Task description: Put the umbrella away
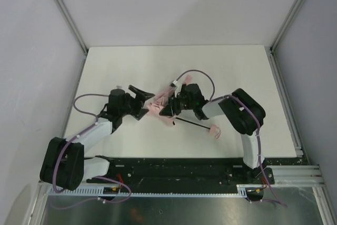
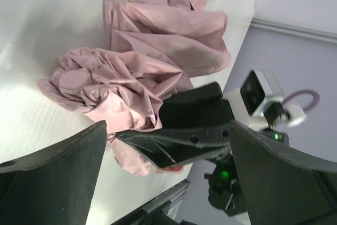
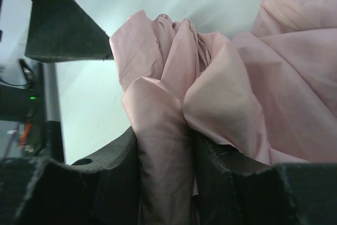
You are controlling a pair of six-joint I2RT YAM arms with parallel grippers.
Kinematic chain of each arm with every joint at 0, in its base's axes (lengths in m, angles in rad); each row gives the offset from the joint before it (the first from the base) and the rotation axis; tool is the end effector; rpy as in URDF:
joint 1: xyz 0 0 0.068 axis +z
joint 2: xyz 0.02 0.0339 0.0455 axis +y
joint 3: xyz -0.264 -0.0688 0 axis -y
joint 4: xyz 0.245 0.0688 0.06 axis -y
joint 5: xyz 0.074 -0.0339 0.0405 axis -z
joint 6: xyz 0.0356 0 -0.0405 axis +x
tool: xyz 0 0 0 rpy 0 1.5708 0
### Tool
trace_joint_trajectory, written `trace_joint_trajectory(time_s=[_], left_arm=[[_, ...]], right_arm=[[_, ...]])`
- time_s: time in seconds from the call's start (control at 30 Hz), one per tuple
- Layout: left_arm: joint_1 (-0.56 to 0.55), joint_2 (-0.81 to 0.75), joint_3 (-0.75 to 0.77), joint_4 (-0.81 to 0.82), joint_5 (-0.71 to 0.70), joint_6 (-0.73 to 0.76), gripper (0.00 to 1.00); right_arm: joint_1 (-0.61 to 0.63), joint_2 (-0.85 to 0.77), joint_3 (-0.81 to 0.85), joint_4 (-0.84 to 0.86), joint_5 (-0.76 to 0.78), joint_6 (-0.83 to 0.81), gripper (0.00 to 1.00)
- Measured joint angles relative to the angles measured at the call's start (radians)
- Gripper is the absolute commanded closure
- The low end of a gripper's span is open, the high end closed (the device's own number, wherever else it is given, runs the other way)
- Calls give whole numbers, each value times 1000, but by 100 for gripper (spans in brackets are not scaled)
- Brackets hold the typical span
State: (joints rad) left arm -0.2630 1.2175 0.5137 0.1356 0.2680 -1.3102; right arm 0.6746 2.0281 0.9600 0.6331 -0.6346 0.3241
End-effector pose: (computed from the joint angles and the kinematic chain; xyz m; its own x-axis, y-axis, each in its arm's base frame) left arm 0.2347 -0.0729 0.1901 -0.5844 -0.8076 -0.0795 -0.3819 0.3601 -0.8511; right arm 0.2994 0.2665 0.1213 -0.6059 -0.1562 -0.7801 -0.7700 0.3617 0.5256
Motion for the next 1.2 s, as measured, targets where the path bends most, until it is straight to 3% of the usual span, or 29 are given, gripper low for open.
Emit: trace_joint_trajectory(time_s=[0.3,0.57,0.77,0.87,1.03,1.13,1.2], left_arm=[[-117,63,-3,36,5,-61,1],[-141,76,-49,43,-82,-115,1],[-141,214,-31,68,-110,-129,6],[-148,249,-8,95,-136,-131,22],[-163,336,23,132,-171,-108,70],[-163,377,39,163,-169,-104,92],[-162,380,39,172,-168,-109,98]], right_arm=[[-63,93,53,67,-169,219,100],[-66,98,71,36,-181,234,100],[-66,98,77,22,-183,233,100],[-66,98,82,11,-184,231,100],[-60,98,106,-40,-182,207,100],[-54,96,122,-85,-160,183,99],[-49,85,125,-111,-142,167,92]])
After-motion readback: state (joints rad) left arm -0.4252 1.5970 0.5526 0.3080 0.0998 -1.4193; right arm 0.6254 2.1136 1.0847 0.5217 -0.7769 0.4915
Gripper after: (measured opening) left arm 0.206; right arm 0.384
